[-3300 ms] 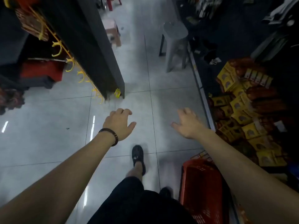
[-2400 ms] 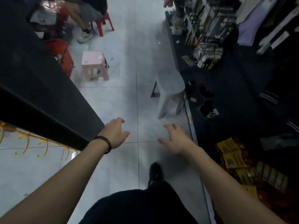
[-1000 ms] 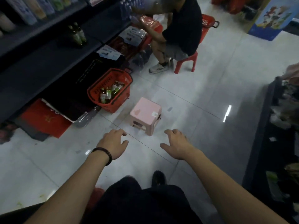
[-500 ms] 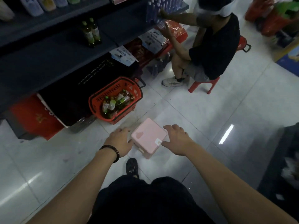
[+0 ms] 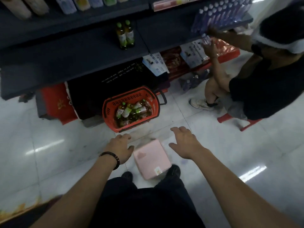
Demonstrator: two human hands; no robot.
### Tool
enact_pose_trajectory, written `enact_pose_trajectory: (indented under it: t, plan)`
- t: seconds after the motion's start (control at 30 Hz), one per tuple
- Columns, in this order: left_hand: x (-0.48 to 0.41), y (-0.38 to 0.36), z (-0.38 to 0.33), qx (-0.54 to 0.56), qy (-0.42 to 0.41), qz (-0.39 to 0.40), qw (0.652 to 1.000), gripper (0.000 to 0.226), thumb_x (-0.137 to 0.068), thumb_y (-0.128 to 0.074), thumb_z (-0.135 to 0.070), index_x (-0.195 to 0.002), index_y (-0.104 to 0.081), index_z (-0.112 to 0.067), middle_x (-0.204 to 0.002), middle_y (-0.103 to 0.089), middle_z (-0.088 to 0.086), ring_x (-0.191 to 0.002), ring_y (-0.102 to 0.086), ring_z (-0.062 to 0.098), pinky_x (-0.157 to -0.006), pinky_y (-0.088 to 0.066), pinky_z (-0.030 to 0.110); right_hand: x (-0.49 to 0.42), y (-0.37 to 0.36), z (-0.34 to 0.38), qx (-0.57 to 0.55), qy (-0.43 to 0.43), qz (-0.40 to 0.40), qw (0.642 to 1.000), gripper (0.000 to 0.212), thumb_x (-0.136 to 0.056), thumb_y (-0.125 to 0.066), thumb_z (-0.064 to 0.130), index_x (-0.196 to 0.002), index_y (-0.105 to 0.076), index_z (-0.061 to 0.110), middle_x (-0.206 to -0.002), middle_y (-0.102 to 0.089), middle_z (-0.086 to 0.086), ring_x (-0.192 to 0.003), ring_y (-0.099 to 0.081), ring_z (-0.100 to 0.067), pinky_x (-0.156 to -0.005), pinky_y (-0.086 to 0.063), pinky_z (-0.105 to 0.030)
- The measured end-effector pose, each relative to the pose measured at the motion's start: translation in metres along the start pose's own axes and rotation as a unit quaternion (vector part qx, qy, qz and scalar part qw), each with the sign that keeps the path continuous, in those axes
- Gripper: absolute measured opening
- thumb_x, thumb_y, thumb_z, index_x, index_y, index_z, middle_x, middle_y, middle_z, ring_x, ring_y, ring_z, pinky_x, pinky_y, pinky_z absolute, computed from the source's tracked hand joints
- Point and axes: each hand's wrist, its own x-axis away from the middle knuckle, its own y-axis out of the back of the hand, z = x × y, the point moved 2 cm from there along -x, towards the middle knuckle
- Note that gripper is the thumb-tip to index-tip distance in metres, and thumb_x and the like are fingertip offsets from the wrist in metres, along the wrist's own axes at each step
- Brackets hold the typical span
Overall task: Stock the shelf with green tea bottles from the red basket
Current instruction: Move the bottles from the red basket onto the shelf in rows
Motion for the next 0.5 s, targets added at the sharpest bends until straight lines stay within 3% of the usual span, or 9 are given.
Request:
enact_pose_trajectory:
  t: [0.17, 0.3, 0.5]
  plan:
    - [-0.02, 0.019, -0.026, 0.041, 0.039, -0.033, 0.998, 0.052, -0.1, -0.058, -0.044, -0.148, -0.049, -0.026, -0.148, -0.054, 0.009, -0.128, -0.056, 0.033, -0.107, -0.05, 0.046, -0.051, 0.028, 0.001, 0.04, 0.053, 0.041, 0.997, 0.068, -0.102, -0.053, 0.048, -0.159, -0.032, 0.019, -0.156, -0.041, -0.016, -0.139, -0.044, -0.036, -0.112, -0.041, -0.051]
    - [-0.05, 0.043, -0.007, 0.072, 0.073, -0.053, 0.993, 0.046, -0.097, -0.055, -0.046, -0.14, -0.052, -0.032, -0.14, -0.059, 0.006, -0.119, -0.059, 0.031, -0.099, -0.055, 0.049, -0.094, 0.044, 0.026, 0.056, 0.075, 0.059, 0.994, 0.07, -0.102, -0.052, 0.051, -0.16, -0.03, 0.019, -0.157, -0.041, -0.016, -0.141, -0.043, -0.036, -0.113, -0.041, -0.051]
    - [-0.119, 0.08, 0.036, 0.069, 0.053, -0.049, 0.995, 0.045, -0.098, -0.054, -0.042, -0.141, -0.049, -0.031, -0.133, -0.061, 0.005, -0.114, -0.06, 0.03, -0.095, -0.057, 0.047, -0.161, 0.068, 0.081, 0.093, 0.047, 0.045, 0.994, 0.071, -0.096, -0.06, 0.052, -0.155, -0.036, 0.019, -0.153, -0.045, -0.015, -0.137, -0.046, -0.035, -0.111, -0.042, -0.051]
